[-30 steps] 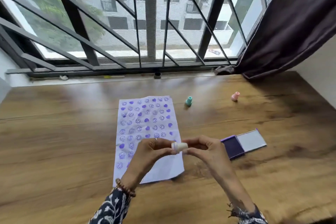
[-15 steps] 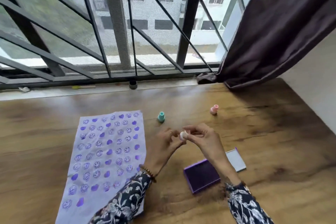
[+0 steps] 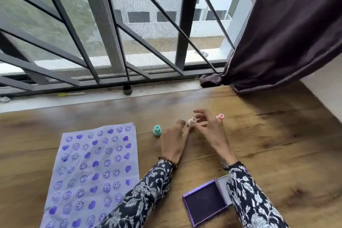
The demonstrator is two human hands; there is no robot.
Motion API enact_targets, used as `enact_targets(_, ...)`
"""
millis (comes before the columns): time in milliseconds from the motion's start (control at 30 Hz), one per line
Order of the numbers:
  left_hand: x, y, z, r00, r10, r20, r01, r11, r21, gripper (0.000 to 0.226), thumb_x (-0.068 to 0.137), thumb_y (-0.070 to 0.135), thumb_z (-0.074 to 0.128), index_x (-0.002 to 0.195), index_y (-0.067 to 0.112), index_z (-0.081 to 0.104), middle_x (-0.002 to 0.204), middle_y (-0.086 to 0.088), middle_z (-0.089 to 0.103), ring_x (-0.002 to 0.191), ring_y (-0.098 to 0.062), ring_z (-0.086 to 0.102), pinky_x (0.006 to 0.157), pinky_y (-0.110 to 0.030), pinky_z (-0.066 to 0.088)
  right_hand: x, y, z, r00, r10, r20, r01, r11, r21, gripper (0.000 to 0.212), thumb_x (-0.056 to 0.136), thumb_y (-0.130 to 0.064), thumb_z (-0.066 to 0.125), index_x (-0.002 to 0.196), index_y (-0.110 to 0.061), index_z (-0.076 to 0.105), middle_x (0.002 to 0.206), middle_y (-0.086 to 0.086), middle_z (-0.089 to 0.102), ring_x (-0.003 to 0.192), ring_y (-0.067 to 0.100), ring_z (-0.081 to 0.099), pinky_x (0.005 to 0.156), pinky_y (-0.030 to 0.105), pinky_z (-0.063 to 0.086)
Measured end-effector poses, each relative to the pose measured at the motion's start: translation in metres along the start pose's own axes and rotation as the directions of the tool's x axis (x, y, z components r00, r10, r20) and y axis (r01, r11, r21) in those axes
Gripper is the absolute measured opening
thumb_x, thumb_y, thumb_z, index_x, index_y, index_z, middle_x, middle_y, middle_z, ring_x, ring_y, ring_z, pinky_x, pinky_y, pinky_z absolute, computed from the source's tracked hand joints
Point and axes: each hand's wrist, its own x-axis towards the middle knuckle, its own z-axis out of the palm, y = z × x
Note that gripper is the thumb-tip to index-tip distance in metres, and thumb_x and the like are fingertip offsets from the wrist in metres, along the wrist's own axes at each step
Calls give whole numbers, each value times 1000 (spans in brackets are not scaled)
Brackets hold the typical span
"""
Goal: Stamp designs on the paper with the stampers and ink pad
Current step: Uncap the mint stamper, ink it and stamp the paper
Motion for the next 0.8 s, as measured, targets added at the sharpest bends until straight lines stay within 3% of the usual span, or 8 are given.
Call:
enact_targets(167,-18,0,-18,999,-16,41,21,991,-129,24,88,34,55,106,19,62,93,-7,72,83,-18,65,71,-28,51,-9,-2,-1,998,-15,-65,13,1000,-27,38,79,-14,70,114,-19,57,107,1,65,86,13,62,74,28,56)
enact_targets(300,-46,-17,-45,989,-141,-37,125,954,-271,6,82,24,65,77,23,62,67,6,63,59,0,56,57,-6,40,-25,-16,11,981,-114,-159,101,991,-87,25,80,-14,69,103,-20,62,95,1,66,71,1,57,65,4,48)
enact_targets(367,-49,-31,-59,958,-261,-116,218,930,-297,10,80,20,68,76,24,60,67,8,61,61,-2,56,58,-9,38,-30,-28,24,986,-141,-85,133,987,-95,22,81,-13,68,102,-19,63,94,1,67,69,-2,56,65,4,48)
enact_targets(433,-44,-41,-67,936,-329,-121,285,915,-287,12,79,19,68,87,20,59,84,1,62,75,-12,57,67,-18,38,-31,-43,39,990,-136,30,138,986,-91,24,83,-15,65,106,-19,62,102,1,67,75,1,58,70,13,53)
enact_targets(533,-30,-48,-69,945,-325,-32,312,927,-210,26,81,14,63,106,10,57,103,-7,60,92,-22,58,79,-29,41,-26,-62,56,979,-110,173,126,988,-85,30,85,-21,62,114,-24,59,117,-1,63,91,10,61,81,32,55)
enact_targets(600,-25,-49,-67,954,-299,-7,291,935,-205,20,81,7,61,101,7,62,101,-13,66,93,-26,62,77,-23,38,-22,-69,64,966,-70,250,106,986,-131,30,86,-24,59,116,-27,59,120,-3,61,101,13,59,87,36,51)
enact_targets(700,-26,-49,-70,948,-319,21,309,898,-312,16,80,6,63,95,9,66,95,-13,71,84,-22,65,75,-19,42,-23,-73,66,965,-41,259,79,987,-139,22,88,-22,57,109,-22,62,114,1,63,97,15,61,88,34,50)
enact_targets(800,-34,-49,-80,947,-305,98,310,792,-526,14,79,11,67,92,16,68,94,-6,72,84,-11,67,77,-16,51,-34,-76,56,981,33,190,-54,993,107,20,85,-13,61,105,-14,65,105,5,69,92,15,64,85,29,53)
